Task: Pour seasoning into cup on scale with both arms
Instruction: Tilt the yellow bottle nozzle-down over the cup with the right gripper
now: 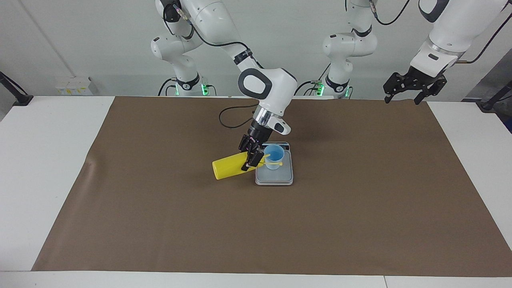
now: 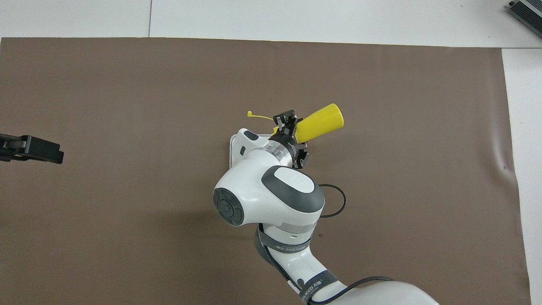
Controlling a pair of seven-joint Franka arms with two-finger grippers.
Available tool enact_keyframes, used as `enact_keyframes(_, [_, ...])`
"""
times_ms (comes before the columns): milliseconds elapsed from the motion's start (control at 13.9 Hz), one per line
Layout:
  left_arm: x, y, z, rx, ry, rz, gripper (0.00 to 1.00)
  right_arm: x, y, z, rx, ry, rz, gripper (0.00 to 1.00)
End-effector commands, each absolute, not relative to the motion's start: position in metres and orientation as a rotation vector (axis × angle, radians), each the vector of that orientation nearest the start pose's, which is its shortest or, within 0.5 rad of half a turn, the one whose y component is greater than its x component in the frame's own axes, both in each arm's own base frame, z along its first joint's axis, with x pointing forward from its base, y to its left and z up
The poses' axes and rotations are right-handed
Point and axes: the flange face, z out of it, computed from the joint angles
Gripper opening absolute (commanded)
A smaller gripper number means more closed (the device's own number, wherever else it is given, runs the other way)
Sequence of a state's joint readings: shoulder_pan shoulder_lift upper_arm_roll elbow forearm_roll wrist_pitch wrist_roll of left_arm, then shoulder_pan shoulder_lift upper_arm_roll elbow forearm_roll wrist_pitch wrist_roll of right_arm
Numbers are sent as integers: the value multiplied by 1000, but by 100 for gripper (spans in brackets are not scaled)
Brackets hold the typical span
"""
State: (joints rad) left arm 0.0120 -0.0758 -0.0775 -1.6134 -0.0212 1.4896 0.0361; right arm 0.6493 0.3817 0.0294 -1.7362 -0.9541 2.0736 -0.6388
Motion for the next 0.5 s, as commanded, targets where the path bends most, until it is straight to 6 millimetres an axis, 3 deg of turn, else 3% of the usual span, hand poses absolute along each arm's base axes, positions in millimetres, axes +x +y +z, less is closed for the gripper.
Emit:
enact_keyframes(0, [512, -36, 639, -3162, 138, 79, 100, 537, 384, 374, 1372, 1824, -43, 0])
enact_keyframes(431, [512, -36, 639, -3162, 138, 79, 100, 530, 383, 359, 1284, 1831, -71, 0])
